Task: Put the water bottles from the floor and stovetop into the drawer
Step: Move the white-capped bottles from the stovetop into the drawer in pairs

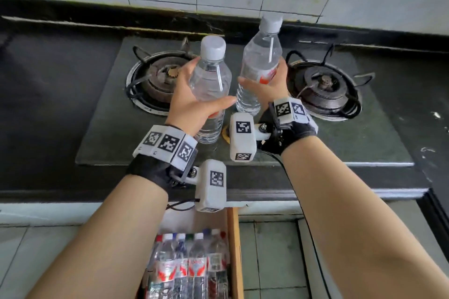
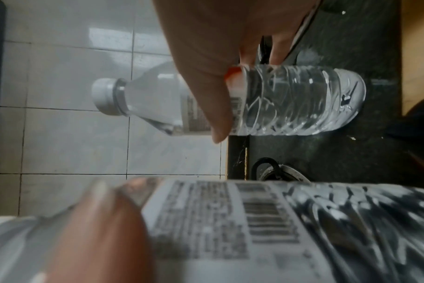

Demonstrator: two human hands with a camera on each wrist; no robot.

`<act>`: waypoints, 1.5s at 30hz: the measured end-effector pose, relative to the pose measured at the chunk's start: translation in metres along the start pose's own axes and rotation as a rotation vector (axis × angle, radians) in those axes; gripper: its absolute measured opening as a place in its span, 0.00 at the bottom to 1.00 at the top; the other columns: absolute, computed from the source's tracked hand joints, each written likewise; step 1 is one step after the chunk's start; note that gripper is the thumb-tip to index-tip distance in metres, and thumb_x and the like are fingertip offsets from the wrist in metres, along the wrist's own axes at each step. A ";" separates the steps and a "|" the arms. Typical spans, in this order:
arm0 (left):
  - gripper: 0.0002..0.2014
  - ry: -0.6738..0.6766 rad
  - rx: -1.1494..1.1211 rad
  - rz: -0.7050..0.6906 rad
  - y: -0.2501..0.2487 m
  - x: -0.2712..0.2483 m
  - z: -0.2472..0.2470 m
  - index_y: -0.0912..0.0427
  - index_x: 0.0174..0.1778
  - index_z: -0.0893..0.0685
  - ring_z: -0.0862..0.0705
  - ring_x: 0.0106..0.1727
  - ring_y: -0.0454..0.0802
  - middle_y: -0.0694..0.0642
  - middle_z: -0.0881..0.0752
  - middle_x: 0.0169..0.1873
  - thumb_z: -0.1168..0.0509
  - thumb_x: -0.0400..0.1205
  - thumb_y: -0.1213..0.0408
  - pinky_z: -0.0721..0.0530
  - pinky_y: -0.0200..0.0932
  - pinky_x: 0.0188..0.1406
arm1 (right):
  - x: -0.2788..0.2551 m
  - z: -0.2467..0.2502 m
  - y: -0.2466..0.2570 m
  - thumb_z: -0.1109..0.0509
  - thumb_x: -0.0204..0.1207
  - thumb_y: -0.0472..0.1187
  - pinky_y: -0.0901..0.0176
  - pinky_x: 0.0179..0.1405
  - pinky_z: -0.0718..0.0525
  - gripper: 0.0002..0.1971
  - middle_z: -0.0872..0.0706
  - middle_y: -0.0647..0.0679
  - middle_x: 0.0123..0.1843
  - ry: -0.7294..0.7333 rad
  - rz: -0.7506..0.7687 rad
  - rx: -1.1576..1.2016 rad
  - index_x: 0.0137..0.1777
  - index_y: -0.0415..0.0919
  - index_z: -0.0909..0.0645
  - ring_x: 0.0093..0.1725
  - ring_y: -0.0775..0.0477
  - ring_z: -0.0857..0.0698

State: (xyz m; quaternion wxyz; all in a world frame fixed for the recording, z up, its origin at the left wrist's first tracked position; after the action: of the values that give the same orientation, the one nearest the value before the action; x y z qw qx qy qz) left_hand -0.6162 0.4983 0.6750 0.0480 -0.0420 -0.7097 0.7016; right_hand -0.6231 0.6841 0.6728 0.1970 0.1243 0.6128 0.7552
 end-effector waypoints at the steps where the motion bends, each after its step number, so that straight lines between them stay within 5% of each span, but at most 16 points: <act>1: 0.38 0.004 0.002 -0.021 -0.001 -0.001 0.001 0.43 0.62 0.33 0.23 0.67 0.43 0.52 0.23 0.67 0.22 0.62 0.71 0.25 0.29 0.57 | -0.001 -0.001 -0.001 0.21 0.62 0.34 0.54 0.62 0.18 0.41 0.22 0.39 0.68 -0.017 0.015 -0.024 0.73 0.35 0.38 0.63 0.46 0.20; 5: 0.37 0.027 0.006 -0.097 -0.005 -0.009 0.003 0.43 0.60 0.35 0.22 0.63 0.36 0.49 0.23 0.62 0.23 0.64 0.73 0.24 0.27 0.57 | -0.007 0.006 -0.007 0.22 0.62 0.37 0.61 0.53 0.23 0.36 0.21 0.48 0.59 -0.121 0.030 -0.038 0.69 0.38 0.34 0.53 0.53 0.21; 8: 0.37 0.023 0.006 -0.138 -0.010 -0.023 0.003 0.47 0.61 0.33 0.21 0.55 0.26 0.42 0.22 0.55 0.23 0.63 0.75 0.24 0.23 0.57 | -0.022 0.007 -0.001 0.22 0.58 0.36 0.55 0.49 0.15 0.26 0.17 0.49 0.49 -0.093 0.109 -0.046 0.56 0.39 0.26 0.46 0.52 0.17; 10: 0.38 -0.024 -0.041 -0.127 -0.010 -0.038 0.011 0.47 0.62 0.30 0.21 0.60 0.32 0.45 0.20 0.58 0.21 0.60 0.72 0.23 0.31 0.64 | -0.044 0.009 -0.003 0.21 0.58 0.32 0.53 0.53 0.17 0.26 0.17 0.50 0.50 -0.094 0.124 -0.033 0.55 0.41 0.27 0.48 0.50 0.17; 12: 0.42 -0.059 -0.106 -0.096 -0.010 -0.056 0.024 0.49 0.64 0.27 0.20 0.66 0.47 0.55 0.19 0.64 0.19 0.54 0.66 0.22 0.51 0.70 | -0.072 0.012 -0.003 0.19 0.55 0.33 0.45 0.62 0.18 0.36 0.19 0.47 0.56 -0.112 0.135 0.009 0.63 0.40 0.31 0.56 0.46 0.17; 15: 0.47 0.004 -0.174 -0.089 -0.016 -0.083 0.039 0.58 0.69 0.28 0.22 0.68 0.59 0.64 0.21 0.66 0.20 0.50 0.63 0.23 0.65 0.68 | -0.118 0.018 0.015 0.18 0.50 0.38 0.34 0.63 0.20 0.40 0.21 0.39 0.63 -0.132 0.269 0.037 0.63 0.47 0.34 0.64 0.38 0.19; 19: 0.47 0.145 -0.289 -0.125 -0.033 -0.128 0.051 0.63 0.67 0.27 0.18 0.63 0.56 0.55 0.16 0.55 0.18 0.50 0.62 0.17 0.53 0.58 | -0.178 0.025 0.039 0.19 0.54 0.29 0.46 0.65 0.18 0.38 0.21 0.46 0.60 -0.109 0.350 0.193 0.62 0.47 0.33 0.63 0.47 0.18; 23: 0.34 0.234 -0.346 -0.073 -0.019 -0.173 0.054 0.53 0.53 0.20 0.14 0.49 0.44 0.45 0.11 0.42 0.18 0.52 0.52 0.18 0.41 0.48 | -0.233 0.016 0.023 0.22 0.56 0.25 0.65 0.51 0.16 0.33 0.18 0.55 0.53 0.000 0.311 0.261 0.57 0.49 0.29 0.51 0.65 0.16; 28: 0.35 0.145 -0.278 0.154 0.074 -0.217 0.074 0.50 0.55 0.23 0.16 0.50 0.45 0.46 0.14 0.46 0.22 0.50 0.62 0.18 0.43 0.46 | -0.279 -0.007 -0.067 0.17 0.49 0.35 0.64 0.49 0.15 0.39 0.15 0.43 0.53 0.098 0.087 0.170 0.63 0.33 0.27 0.54 0.51 0.14; 31: 0.35 0.067 -0.195 0.331 0.149 -0.240 0.086 0.39 0.52 0.22 0.17 0.55 0.46 0.44 0.15 0.49 0.22 0.47 0.60 0.18 0.53 0.56 | -0.296 -0.017 -0.142 0.17 0.49 0.35 0.71 0.44 0.16 0.39 0.13 0.49 0.50 0.131 -0.070 0.120 0.63 0.34 0.26 0.47 0.62 0.13; 35: 0.37 0.000 -0.039 0.511 0.249 -0.267 0.094 0.33 0.52 0.22 0.20 0.65 0.52 0.47 0.17 0.61 0.18 0.46 0.53 0.26 0.62 0.70 | -0.316 -0.035 -0.259 0.16 0.48 0.39 0.64 0.45 0.14 0.34 0.11 0.51 0.48 0.169 -0.281 0.003 0.58 0.43 0.23 0.46 0.58 0.12; 37: 0.39 -0.041 0.063 0.588 0.294 -0.276 0.096 0.39 0.58 0.24 0.20 0.64 0.49 0.49 0.19 0.63 0.19 0.51 0.53 0.24 0.58 0.69 | -0.325 -0.043 -0.312 0.15 0.49 0.43 0.54 0.49 0.13 0.34 0.10 0.49 0.51 0.180 -0.378 -0.072 0.58 0.45 0.21 0.49 0.52 0.11; 41: 0.39 -0.030 0.220 0.659 0.359 -0.280 0.091 0.51 0.63 0.25 0.18 0.59 0.46 0.47 0.17 0.60 0.20 0.56 0.52 0.21 0.50 0.64 | -0.334 -0.052 -0.384 0.18 0.55 0.51 0.61 0.45 0.13 0.31 0.11 0.53 0.46 0.226 -0.526 -0.193 0.58 0.44 0.21 0.44 0.55 0.12; 45: 0.36 -0.026 0.535 0.542 0.384 -0.270 0.093 0.55 0.59 0.22 0.20 0.56 0.45 0.46 0.18 0.55 0.25 0.58 0.41 0.22 0.44 0.59 | -0.335 -0.057 -0.427 0.20 0.57 0.54 0.60 0.43 0.14 0.27 0.13 0.55 0.44 0.246 -0.619 -0.276 0.55 0.47 0.24 0.44 0.53 0.13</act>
State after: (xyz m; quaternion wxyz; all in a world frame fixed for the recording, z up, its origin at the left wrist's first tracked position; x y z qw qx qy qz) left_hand -0.3628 0.3766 0.2874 -0.1393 -0.2052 -0.4650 0.8498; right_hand -0.2871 0.5568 0.2625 0.3561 -0.1868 0.5328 0.7446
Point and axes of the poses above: each hand's wrist, its own x-axis towards the middle knuckle, its own z-axis out of the back of the hand, y = z × x, the point moved 8 cm from there along x, towards the middle knuckle
